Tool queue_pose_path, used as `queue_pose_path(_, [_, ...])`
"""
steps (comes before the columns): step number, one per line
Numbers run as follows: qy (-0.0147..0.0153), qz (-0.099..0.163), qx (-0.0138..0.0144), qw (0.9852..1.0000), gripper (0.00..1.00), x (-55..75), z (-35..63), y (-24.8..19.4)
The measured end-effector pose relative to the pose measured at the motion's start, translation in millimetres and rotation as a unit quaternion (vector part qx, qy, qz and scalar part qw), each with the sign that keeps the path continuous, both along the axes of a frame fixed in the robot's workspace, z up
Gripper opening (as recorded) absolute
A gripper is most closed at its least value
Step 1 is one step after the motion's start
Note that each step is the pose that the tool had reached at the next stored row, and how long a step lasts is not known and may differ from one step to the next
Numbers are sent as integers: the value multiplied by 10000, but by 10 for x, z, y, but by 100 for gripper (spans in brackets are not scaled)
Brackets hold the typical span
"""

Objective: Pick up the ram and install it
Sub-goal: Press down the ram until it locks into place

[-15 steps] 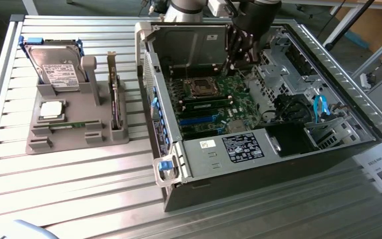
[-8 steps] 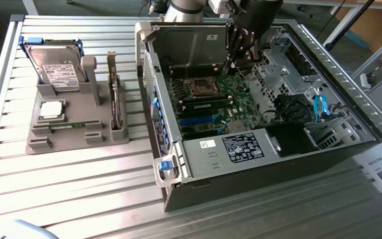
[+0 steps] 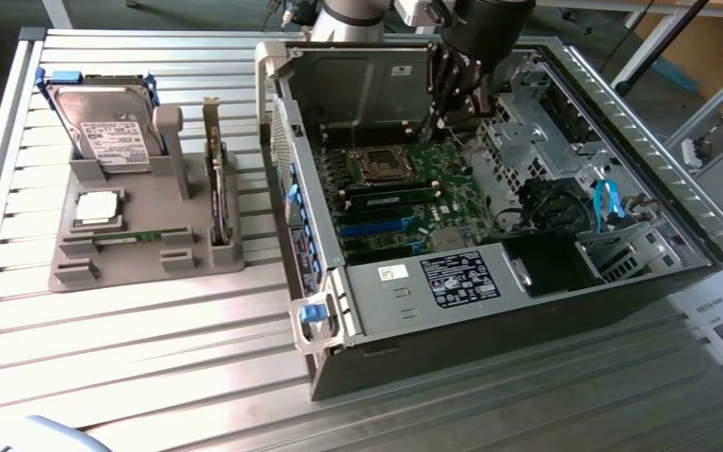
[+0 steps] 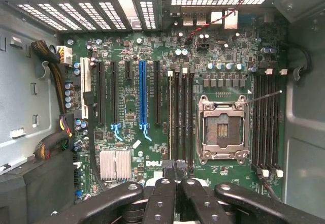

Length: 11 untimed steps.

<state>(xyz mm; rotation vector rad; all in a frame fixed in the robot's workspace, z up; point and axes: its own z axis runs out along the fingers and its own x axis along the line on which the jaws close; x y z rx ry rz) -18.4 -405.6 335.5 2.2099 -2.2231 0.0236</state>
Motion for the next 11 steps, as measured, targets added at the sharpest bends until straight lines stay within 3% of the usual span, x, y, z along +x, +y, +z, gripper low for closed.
queue_pose_path(7, [0,-31,-1,10000,10,0,0,0])
queue_pose_path(11, [0,-264,0,9997,10,0,-2,0])
